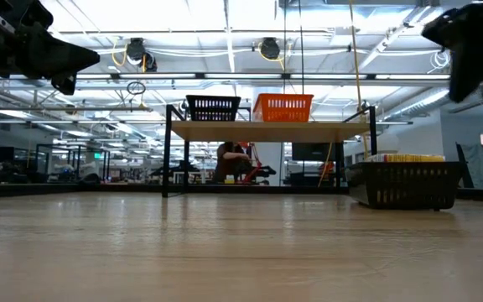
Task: Pick & Place Office Desk Supplies
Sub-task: Put the black bin with crayon boxes on the shelf
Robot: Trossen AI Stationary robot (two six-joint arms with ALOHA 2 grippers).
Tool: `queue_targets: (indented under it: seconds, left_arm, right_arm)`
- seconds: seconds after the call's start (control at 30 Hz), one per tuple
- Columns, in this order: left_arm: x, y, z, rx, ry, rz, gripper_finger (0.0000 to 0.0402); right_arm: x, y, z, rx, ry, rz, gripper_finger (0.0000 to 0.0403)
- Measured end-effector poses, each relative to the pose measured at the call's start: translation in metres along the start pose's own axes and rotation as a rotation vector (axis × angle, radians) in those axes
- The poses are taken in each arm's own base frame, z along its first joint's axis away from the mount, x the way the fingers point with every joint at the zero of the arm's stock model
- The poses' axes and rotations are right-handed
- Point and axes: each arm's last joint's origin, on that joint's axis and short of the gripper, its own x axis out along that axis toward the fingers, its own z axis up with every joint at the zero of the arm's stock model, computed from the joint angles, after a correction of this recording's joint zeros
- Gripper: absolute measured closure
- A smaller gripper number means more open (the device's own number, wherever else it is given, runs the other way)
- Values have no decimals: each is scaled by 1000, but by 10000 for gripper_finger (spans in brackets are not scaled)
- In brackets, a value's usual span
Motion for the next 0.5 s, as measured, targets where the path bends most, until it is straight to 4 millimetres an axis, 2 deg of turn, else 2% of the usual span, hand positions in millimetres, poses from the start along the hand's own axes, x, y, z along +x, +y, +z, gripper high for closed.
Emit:
queue_targets:
  seconds: [0.17,0.33,0.5]
  left_arm:
    - [0,0,0,17,2,0,378]
    - [0,0,-2,31,18,1,378]
    - [0,0,-6,29,61,3,378]
  right_arm:
    - [9,-11,5,-36,-42,-89,238]
    - [41,-24,8,0,-2,-101,238]
    - [62,-39,7,-10,86,-181,238]
